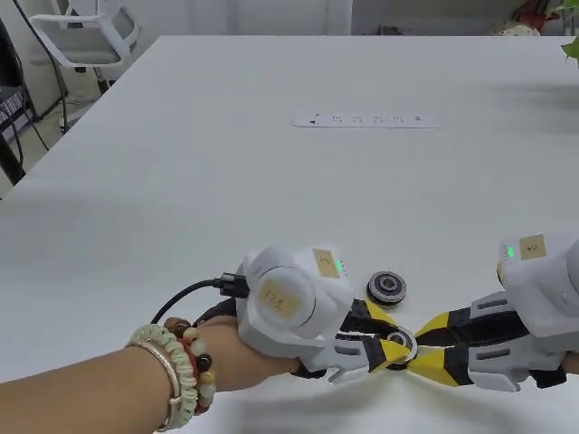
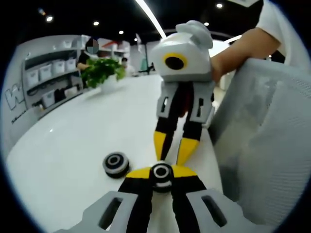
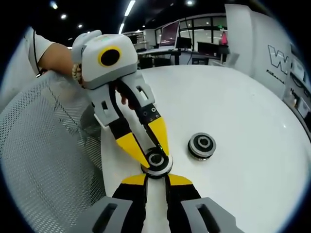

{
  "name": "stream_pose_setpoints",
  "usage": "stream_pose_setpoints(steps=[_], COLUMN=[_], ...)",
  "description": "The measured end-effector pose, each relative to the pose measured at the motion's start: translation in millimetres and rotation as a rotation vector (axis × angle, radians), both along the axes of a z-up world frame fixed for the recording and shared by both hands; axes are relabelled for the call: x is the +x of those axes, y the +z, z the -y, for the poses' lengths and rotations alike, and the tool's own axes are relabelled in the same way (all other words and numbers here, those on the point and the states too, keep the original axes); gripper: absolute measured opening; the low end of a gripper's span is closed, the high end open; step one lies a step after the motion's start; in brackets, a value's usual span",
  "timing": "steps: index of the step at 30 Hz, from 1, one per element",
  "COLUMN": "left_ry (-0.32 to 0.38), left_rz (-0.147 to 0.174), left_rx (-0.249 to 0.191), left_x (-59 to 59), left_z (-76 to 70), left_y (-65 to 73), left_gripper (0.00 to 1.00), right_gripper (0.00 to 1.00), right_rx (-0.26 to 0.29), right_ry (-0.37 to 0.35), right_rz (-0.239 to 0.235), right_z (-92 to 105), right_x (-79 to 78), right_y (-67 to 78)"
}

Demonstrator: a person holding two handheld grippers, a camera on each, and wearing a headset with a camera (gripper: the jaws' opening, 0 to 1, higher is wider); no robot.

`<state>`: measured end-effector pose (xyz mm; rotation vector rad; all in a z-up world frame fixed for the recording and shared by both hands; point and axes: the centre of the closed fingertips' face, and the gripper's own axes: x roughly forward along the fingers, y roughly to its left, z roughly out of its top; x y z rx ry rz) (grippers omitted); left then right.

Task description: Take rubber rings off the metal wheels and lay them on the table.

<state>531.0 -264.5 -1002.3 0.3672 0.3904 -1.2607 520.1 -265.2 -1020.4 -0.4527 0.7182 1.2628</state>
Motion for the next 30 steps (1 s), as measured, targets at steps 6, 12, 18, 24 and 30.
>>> stream_pose_setpoints(steps=[6, 12, 18, 24, 30], left_ry=[0.004, 0.002, 0.001, 0.005, 0.005], left_rz=[0.000, 0.002, 0.001, 0.002, 0.002], left_rx=[0.002, 0.003, 0.002, 0.003, 0.000], left_x=[1.0, 0.6, 0.5, 1.0, 1.1], left_z=[-1.5, -1.9, -2.4, -2.8, -2.7], left_y=[-0.1, -0.1, 0.1, 0.2, 0.2], left_gripper=[0.15, 0.15, 0.15, 0.15, 0.15], right_gripper=[0.04, 0.00, 0.07, 0.05, 0.18], right_rx=[-0.011, -0.013, -0.010, -0.016, 0.000], right_ry=[0.002, 0.001, 0.007, -0.012, -0.066], right_rz=[0.014, 0.014, -0.015, -0.016, -0.042], right_z=[1.4, 0.1, -1.0, -0.8, -0.7], right_x=[1.1, 1.8, -6.0, -3.7, 0.9], right_y=[0.4, 2.3, 2.1, 1.2, 2.3])
